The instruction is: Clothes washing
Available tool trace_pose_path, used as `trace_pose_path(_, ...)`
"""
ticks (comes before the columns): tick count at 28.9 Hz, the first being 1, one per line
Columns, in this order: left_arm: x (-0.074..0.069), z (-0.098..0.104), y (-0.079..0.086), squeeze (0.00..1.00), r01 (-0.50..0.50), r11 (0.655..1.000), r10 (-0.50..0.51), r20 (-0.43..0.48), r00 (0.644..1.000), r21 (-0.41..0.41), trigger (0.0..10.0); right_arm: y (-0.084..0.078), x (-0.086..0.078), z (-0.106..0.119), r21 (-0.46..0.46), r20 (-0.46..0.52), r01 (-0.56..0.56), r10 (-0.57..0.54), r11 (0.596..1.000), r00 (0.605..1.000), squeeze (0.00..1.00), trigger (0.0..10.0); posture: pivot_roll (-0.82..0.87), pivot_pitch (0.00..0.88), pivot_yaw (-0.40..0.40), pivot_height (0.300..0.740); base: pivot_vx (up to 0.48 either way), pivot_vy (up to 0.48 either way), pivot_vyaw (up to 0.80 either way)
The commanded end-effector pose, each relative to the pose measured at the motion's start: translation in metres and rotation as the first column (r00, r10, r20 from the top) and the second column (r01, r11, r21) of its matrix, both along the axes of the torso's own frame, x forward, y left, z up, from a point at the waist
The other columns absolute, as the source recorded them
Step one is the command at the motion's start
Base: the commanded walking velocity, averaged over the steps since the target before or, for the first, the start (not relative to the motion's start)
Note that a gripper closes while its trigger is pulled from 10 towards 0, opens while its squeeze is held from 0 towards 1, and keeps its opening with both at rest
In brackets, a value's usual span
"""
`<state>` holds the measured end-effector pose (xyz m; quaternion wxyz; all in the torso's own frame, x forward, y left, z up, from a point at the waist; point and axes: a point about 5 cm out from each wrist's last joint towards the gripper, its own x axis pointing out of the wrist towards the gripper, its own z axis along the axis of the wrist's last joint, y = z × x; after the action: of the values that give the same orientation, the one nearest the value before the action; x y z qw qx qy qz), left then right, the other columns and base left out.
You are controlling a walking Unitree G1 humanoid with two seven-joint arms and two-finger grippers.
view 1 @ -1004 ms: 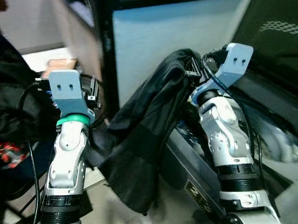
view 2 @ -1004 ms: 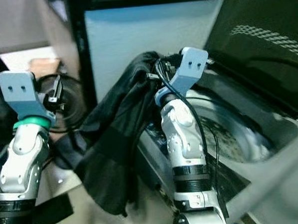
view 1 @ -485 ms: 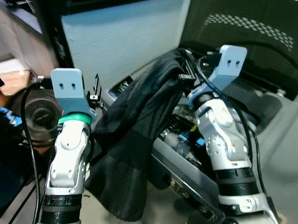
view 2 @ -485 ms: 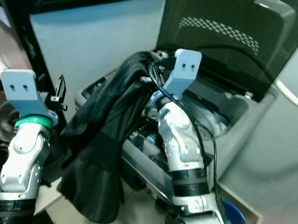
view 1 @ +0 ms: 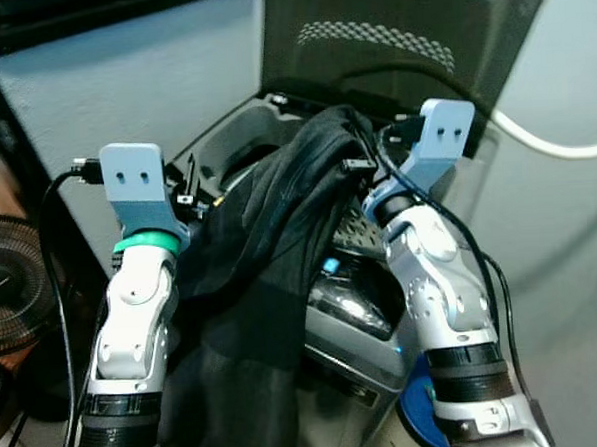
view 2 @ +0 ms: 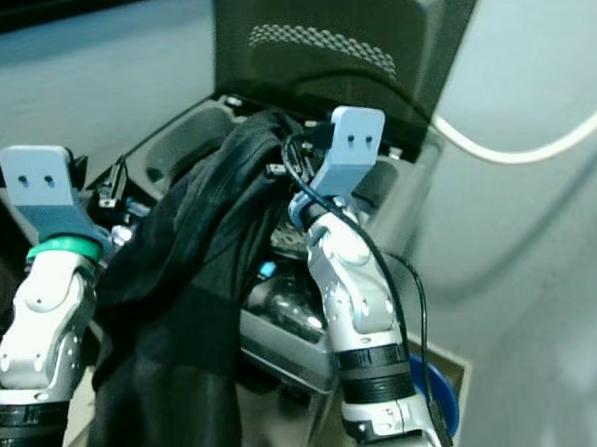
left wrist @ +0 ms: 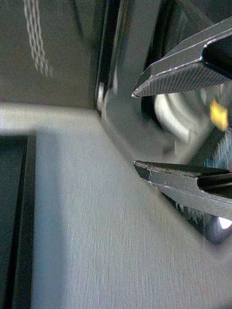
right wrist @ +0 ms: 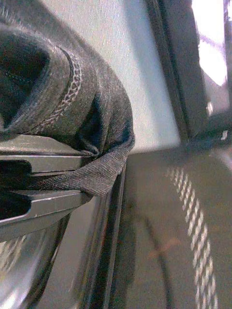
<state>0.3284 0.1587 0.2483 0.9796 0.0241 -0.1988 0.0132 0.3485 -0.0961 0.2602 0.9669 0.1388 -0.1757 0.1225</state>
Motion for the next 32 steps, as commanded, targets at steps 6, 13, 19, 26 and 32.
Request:
trace_pose_path(6,0.0,-0.001,0.003,0.0,-0.005,1.0,0.005,-0.008,1.0,0.005,10.0,-0.001,-0.004,0.014,0.003,0.06,0.008,-0.008,1.0,0.998,0.0,10.0,0.15,0.0,0.041,0.74,0.0,0.0,-0.8)
trace_pose_path(13,-0.001,-0.002,0.004,0.0,-0.009,1.0,0.009,-0.017,1.0,-0.001,10.0,0.003,-0.005,0.013,-0.015,0.067,-0.013,0.014,1.0,0.998,0.0,10.0,0.15,0.0,0.039,0.74,0.0,0.0,-0.8)
trace_pose_path(19,-0.001,-0.004,0.012,0.0,-0.051,0.998,0.05,-0.035,0.998,-0.033,10.0,0.015,-0.014,0.009,-0.042,0.095,-0.105,0.108,0.994,0.99,0.0,10.0,0.15,0.0,0.02,0.74,0.0,0.0,-0.27)
trace_pose_path(26,0.001,-0.007,0.016,0.0,-0.084,0.996,0.083,-0.056,0.995,-0.025,10.0,0.028,-0.02,0.01,-0.075,0.117,-0.184,0.192,0.98,0.974,0.0,10.0,0.15,0.0,0.001,0.74,0.0,0.0,0.0)
trace_pose_path(32,0.001,-0.012,0.013,0.0,-0.08,0.997,0.078,-0.073,0.994,-0.023,10.0,0.02,-0.015,0.002,-0.08,0.087,-0.143,0.15,0.987,0.985,0.0,10.0,0.15,0.022,-0.003,0.74,0.0,0.0,0.0)
